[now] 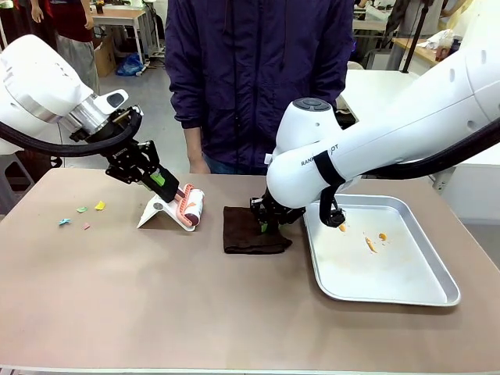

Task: Clean the surface of the table.
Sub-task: Hold the Lint Roller with your left hand and the towel with your right hand.

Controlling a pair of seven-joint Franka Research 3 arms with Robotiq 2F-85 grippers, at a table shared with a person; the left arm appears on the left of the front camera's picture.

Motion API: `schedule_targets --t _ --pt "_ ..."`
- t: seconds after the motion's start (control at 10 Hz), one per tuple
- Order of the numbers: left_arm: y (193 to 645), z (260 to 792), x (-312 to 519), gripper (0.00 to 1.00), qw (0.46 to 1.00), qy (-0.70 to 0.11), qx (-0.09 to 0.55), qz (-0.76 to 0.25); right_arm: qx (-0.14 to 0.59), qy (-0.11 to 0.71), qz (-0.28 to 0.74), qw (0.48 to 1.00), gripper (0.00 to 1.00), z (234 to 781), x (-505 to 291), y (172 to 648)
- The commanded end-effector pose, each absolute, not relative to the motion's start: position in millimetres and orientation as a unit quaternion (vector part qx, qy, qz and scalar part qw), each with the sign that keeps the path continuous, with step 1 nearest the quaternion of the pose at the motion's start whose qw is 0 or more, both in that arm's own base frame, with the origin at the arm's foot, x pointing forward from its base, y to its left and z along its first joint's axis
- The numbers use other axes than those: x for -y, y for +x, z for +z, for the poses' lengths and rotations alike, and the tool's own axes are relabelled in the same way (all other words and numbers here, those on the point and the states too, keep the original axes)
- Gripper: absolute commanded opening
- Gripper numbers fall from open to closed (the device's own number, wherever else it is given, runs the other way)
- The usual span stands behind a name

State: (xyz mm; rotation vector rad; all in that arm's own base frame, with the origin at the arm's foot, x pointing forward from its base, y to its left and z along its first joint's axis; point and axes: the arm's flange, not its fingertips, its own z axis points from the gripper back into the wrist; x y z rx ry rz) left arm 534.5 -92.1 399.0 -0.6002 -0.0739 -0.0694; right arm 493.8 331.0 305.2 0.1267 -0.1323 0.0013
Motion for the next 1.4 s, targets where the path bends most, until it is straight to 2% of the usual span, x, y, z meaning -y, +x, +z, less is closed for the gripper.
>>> schedule_targets --t 0.0,0.4,0.7,1.0,1.3 --pt "533 399 94 0.00 0.950 -0.307 0.051 -0.032 0.060 0.057 0.004 0.997 0.00 301 -337 495" --pt "529 402 87 0.00 0.946 -0.317 0.056 -0.034 0.057 0.059 0.009 0.997 0.00 301 -337 494" --pt "516 417 80 0.00 0.934 -0.348 0.065 -0.046 0.054 0.104 0.011 0.993 0.00 320 -321 490" --pt "488 444 60 0.00 0.906 -0.410 0.088 -0.056 0.031 0.258 0.016 0.965 0.00 362 -284 479" --pt "450 471 17 0.00 0.854 -0.507 0.104 -0.053 0.024 0.430 0.037 0.902 0.00 398 -231 462"
